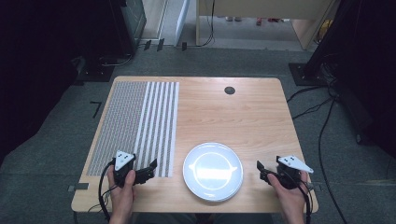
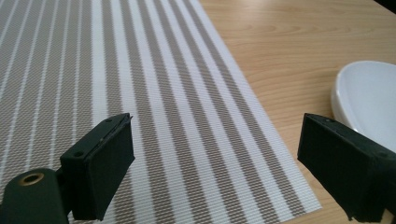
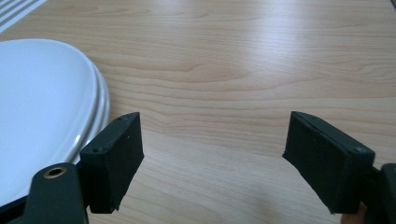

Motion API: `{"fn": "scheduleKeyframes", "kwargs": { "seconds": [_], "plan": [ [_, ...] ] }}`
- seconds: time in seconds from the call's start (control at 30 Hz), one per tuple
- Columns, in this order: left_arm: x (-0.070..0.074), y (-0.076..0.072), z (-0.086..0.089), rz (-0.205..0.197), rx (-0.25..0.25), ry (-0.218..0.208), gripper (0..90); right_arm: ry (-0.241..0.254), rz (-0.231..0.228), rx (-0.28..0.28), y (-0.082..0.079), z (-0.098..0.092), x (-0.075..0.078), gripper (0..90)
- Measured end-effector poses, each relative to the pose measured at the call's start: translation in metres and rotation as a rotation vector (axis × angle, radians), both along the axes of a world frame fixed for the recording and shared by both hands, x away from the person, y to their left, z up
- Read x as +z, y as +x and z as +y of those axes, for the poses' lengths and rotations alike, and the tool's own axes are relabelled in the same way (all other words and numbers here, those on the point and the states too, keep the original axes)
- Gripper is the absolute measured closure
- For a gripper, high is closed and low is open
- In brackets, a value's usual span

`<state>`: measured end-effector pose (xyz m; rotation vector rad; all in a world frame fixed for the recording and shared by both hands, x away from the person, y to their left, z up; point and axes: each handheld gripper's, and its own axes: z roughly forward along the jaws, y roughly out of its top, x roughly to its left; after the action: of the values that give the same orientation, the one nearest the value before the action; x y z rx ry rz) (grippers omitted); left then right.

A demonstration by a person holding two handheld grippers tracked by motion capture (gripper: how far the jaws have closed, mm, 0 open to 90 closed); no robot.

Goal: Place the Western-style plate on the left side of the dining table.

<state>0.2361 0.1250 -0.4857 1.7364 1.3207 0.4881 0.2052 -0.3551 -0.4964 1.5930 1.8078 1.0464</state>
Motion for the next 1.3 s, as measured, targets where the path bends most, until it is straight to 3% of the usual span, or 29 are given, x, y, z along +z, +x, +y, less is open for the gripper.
{"fn": "scheduleKeyframes", "kwargs": {
  "seconds": [0.3, 0.37, 0.53, 0.6, 0.63, 0.73, 0.87, 1.07, 1.2, 1.3],
  "plan": [
    [-0.002, -0.003, -0.015, 0.006, -0.044, -0.008, 10.7, 0.014, -0.025, 0.027, -0.002, 0.018, -0.001, 28.5],
    [-0.003, -0.004, -0.022, 0.011, -0.063, -0.007, 10.7, 0.035, -0.039, 0.042, -0.002, 0.021, 0.0, 34.7],
    [-0.004, -0.005, -0.031, 0.012, -0.09, -0.003, 10.7, 0.068, -0.035, 0.063, -0.003, 0.025, -0.001, 38.0],
    [-0.005, -0.006, -0.035, 0.014, -0.104, -0.006, 10.7, 0.075, -0.043, 0.062, -0.003, 0.028, -0.001, 41.9],
    [-0.006, -0.007, -0.04, 0.019, -0.121, -0.006, 10.7, 0.071, -0.052, 0.075, -0.004, 0.032, -0.002, 48.4],
    [-0.007, -0.009, -0.048, 0.022, -0.156, -0.01, 10.7, 0.074, -0.059, 0.116, -0.006, 0.037, -0.001, 55.1],
    [-0.01, -0.011, -0.057, 0.031, -0.187, -0.005, 10.7, 0.098, -0.05, 0.147, -0.006, 0.044, -0.002, 62.9],
    [-0.012, -0.016, -0.07, 0.037, -0.234, -0.007, 10.9, 0.084, -0.046, 0.169, -0.007, 0.049, -0.005, 68.2],
    [-0.014, -0.019, -0.08, 0.047, -0.254, 0.005, 14.6, 0.113, 0.004, 0.19, -0.006, 0.054, -0.009, 71.5],
    [-0.015, -0.02, -0.084, 0.053, -0.265, 0.006, 16.1, 0.123, 0.014, 0.19, -0.006, 0.054, -0.011, 72.8]
  ]
}}
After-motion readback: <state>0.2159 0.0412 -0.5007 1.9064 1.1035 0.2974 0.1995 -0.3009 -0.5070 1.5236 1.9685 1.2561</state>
